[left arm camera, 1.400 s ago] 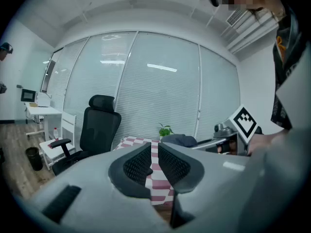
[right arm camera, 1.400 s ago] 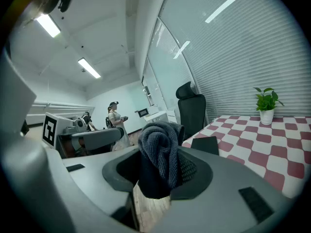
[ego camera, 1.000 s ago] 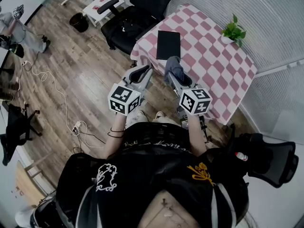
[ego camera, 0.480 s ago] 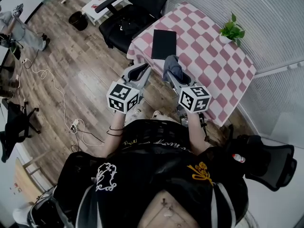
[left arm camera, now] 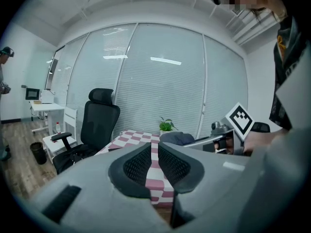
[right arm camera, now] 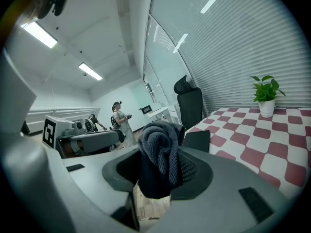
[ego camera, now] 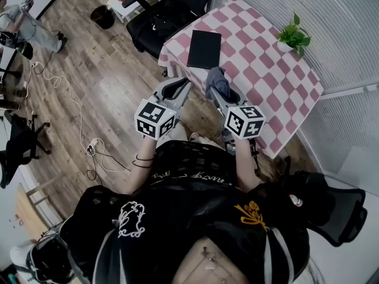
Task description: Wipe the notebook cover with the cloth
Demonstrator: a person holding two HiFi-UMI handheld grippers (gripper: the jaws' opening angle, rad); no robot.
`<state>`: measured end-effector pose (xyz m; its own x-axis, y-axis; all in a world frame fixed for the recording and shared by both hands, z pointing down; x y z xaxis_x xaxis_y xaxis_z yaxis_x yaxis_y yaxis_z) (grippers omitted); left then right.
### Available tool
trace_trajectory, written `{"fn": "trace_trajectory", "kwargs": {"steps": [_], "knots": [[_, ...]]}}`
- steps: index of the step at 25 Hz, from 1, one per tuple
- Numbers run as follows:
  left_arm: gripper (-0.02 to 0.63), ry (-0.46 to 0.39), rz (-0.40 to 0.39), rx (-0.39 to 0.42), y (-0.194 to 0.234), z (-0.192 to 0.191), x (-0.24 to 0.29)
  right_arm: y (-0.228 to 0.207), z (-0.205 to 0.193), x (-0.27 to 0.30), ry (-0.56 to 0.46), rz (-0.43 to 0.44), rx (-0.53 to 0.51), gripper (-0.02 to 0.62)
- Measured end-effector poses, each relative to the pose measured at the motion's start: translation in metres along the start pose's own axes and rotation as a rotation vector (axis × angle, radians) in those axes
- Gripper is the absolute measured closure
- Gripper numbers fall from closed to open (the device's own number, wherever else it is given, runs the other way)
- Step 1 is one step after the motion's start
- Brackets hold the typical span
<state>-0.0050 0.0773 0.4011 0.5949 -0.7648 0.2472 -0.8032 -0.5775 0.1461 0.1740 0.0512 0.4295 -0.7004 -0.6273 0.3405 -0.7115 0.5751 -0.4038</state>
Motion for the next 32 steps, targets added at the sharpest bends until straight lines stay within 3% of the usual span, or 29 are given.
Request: {"fn": "trace_trajectory", "kwargs": {"steps": [13,21,32], "knots": [[0.568,0.047,-0.037,0.003,0.024,-0.003,0.030,-0.025,0.003,0.024,0.010,-0.033,0.048,0.462],[0.568,0.046,-0.077,0.013,0.085,0.013,0.064,-0.040,0.028,0.075,0.028,-0.092,0.048,0.462],[0.568,0.073,-0.089,-0.006,0.173,0.024,0.093,-0.053,0.053,0.159,0.135,-0.145,0.018,0.462]]}}
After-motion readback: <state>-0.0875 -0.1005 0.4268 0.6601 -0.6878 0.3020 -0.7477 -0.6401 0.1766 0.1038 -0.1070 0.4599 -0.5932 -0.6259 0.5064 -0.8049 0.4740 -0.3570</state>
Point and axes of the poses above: the fingertips, and each gripper's own axes: x forward along the fingers, y to its left, z out of its top, the point moved 7 cm from there along -x, backward along the fingers, and after that the axes turned 1 degree about x, right-handed, at the moved point
